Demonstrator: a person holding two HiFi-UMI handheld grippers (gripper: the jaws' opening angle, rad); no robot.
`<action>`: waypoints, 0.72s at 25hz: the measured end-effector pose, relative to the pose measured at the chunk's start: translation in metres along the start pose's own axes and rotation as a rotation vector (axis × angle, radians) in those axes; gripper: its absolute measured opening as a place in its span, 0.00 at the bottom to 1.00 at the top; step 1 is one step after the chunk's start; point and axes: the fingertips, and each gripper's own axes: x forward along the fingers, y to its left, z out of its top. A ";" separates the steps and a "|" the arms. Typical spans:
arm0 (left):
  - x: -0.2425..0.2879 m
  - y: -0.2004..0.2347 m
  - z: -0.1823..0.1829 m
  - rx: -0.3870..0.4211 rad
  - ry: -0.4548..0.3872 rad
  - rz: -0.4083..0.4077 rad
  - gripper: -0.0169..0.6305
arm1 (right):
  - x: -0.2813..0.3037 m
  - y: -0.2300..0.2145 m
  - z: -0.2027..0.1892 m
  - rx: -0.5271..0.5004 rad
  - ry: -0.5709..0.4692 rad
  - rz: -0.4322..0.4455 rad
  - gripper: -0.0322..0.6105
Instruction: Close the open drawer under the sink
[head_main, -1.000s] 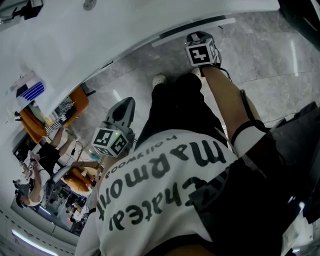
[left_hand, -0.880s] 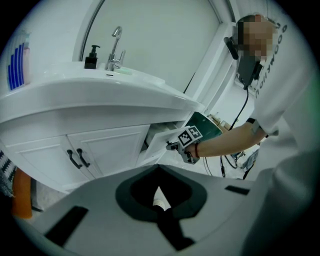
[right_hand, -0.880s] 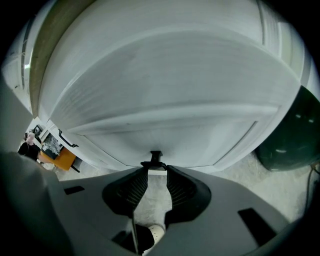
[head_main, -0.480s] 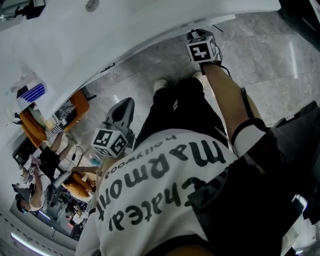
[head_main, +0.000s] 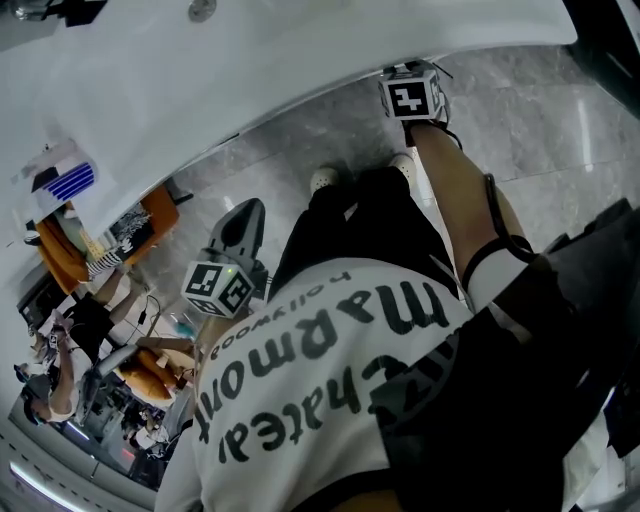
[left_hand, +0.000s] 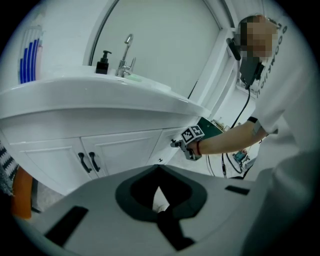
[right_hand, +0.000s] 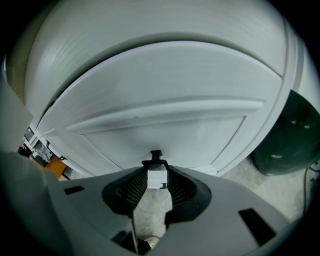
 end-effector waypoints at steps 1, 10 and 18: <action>-0.001 0.001 0.000 -0.003 -0.004 0.002 0.04 | 0.000 0.000 0.000 0.006 -0.002 -0.004 0.25; -0.009 0.011 -0.014 -0.029 -0.052 0.036 0.04 | 0.002 -0.003 -0.004 0.053 -0.045 -0.011 0.26; -0.013 0.023 -0.038 -0.067 -0.082 0.067 0.04 | 0.009 -0.002 0.000 0.079 -0.013 0.004 0.29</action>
